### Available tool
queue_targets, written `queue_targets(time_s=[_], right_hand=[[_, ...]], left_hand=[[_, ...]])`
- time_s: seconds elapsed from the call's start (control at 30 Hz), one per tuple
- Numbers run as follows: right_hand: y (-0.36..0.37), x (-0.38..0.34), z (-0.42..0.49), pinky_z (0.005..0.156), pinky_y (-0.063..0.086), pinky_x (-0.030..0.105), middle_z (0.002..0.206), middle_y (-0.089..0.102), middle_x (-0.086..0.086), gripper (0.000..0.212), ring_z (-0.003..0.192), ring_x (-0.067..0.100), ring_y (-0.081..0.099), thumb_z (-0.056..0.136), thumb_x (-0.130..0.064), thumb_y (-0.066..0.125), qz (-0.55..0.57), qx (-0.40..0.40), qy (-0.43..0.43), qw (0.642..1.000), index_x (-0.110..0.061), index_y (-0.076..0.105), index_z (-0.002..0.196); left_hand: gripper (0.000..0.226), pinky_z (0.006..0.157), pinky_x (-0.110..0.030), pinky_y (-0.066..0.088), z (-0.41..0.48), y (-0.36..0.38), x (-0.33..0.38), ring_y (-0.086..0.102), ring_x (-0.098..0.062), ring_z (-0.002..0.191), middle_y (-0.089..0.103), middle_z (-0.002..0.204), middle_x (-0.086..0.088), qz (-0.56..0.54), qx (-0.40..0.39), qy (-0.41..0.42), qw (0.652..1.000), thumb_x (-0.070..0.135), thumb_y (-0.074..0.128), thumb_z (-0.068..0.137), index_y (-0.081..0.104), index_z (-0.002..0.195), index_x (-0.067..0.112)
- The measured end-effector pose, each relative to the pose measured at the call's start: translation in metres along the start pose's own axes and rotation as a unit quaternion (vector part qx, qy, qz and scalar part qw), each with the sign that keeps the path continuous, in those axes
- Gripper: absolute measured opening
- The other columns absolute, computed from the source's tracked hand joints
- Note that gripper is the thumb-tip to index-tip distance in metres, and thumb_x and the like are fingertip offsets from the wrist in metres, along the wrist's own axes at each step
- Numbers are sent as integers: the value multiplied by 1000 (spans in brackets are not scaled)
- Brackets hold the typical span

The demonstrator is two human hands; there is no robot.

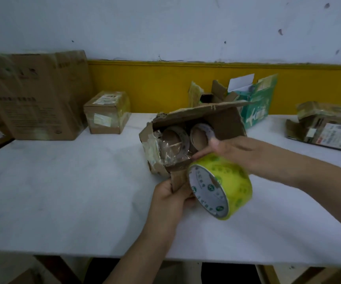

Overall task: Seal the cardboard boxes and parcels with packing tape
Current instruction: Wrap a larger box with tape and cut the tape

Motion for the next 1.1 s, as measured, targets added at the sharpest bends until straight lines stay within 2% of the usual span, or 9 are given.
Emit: queue_targets(time_s=[0.17,0.3,0.4,0.53,0.63,0.73,0.8,0.93,1.1], right_hand=[[11,3,-14,99,50,27,109,68,-30,49,104,-10,62,69,-71,51,-17,21,10,1000,-49,67,110],[24,16,-18,79,44,4,114,62,-19,69,102,-7,58,61,-72,55,-4,156,67,985,-39,59,120],[38,27,-27,66,44,19,106,62,-7,71,90,3,59,54,-79,53,65,266,121,954,-30,58,104],[52,30,-35,73,58,27,82,76,-3,63,76,12,71,63,-70,58,176,191,133,956,-16,74,92],[55,35,-30,70,58,35,87,74,19,65,77,33,72,66,-58,64,240,156,116,951,-1,72,96],[57,39,-21,63,55,33,95,67,32,70,73,35,64,64,-57,68,285,159,108,939,4,67,99],[58,39,-18,57,53,29,92,64,36,69,71,32,60,68,-53,68,307,158,100,933,10,64,97],[62,42,-11,54,52,29,61,59,20,46,51,25,56,85,-44,62,349,137,81,923,2,60,76],[65,42,-4,52,53,30,62,59,17,43,47,23,57,92,-43,59,374,141,106,910,0,61,89]], left_hand=[[30,92,-39,48,0,-2,1,63,-28,97,72,100,-13,-97,-50,-59,992,15,58,65,78,87,10],[40,111,-44,39,-1,4,3,61,-23,121,70,122,-8,-76,-59,-94,991,39,61,85,73,114,15],[42,108,-37,41,-1,7,0,64,-15,117,73,117,0,-61,-54,-123,989,50,46,92,81,94,27],[50,103,-36,44,12,8,-3,65,-16,113,71,121,0,7,-18,-155,988,65,59,83,76,107,25],[35,89,-34,50,25,11,-3,70,-22,95,69,122,-15,34,16,-166,985,51,71,76,82,86,20],[54,97,-40,51,22,15,2,70,-24,104,75,107,-8,49,-3,-138,989,55,75,72,76,106,13],[46,87,-34,57,25,15,4,73,-23,96,77,98,-8,48,25,-124,991,45,78,79,75,105,8],[35,68,-28,57,37,20,8,72,-23,77,75,89,-13,50,84,-129,987,32,74,87,70,103,1],[24,70,-35,55,47,27,20,69,-29,74,71,79,-15,43,119,-60,990,25,69,92,66,80,5]])
Point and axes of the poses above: each hand's wrist, its own z-axis towards the middle knuckle, its own y-axis out of the palm, x = y × z, the point moved 2 cm from there along z, towards the middle knuckle
